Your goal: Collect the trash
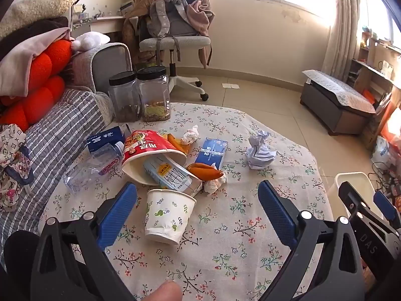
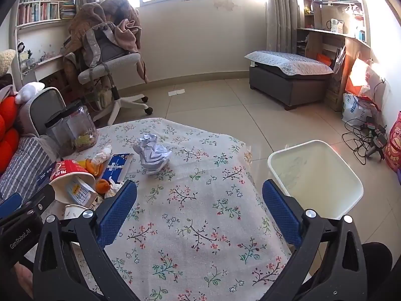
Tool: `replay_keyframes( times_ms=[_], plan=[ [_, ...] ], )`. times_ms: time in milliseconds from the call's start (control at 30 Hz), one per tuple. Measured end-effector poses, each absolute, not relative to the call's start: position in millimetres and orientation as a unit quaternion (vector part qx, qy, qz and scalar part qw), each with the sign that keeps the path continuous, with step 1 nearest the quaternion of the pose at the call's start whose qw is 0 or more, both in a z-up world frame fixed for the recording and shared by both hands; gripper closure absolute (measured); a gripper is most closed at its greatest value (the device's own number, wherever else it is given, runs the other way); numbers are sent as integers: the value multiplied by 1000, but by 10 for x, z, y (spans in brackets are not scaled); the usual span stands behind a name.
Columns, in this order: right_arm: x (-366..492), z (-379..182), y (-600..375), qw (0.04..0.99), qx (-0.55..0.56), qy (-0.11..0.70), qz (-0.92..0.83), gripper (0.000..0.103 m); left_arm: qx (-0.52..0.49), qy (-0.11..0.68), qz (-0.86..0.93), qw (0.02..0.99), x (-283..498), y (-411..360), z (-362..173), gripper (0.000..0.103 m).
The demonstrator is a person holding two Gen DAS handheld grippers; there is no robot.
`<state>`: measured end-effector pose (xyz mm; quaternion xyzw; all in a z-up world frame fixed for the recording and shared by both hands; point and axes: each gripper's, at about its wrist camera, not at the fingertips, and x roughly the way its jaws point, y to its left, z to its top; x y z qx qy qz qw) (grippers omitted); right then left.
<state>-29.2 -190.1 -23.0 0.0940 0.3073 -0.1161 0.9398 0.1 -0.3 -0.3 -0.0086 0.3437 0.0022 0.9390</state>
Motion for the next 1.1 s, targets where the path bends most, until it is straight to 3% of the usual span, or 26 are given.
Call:
replay_keyframes(
  times_ms=[1100],
  plan=[
    [-283,-262,-1882,939,87,311,-117,7,-15,351,6,936,10,31,-46,8]
  ],
)
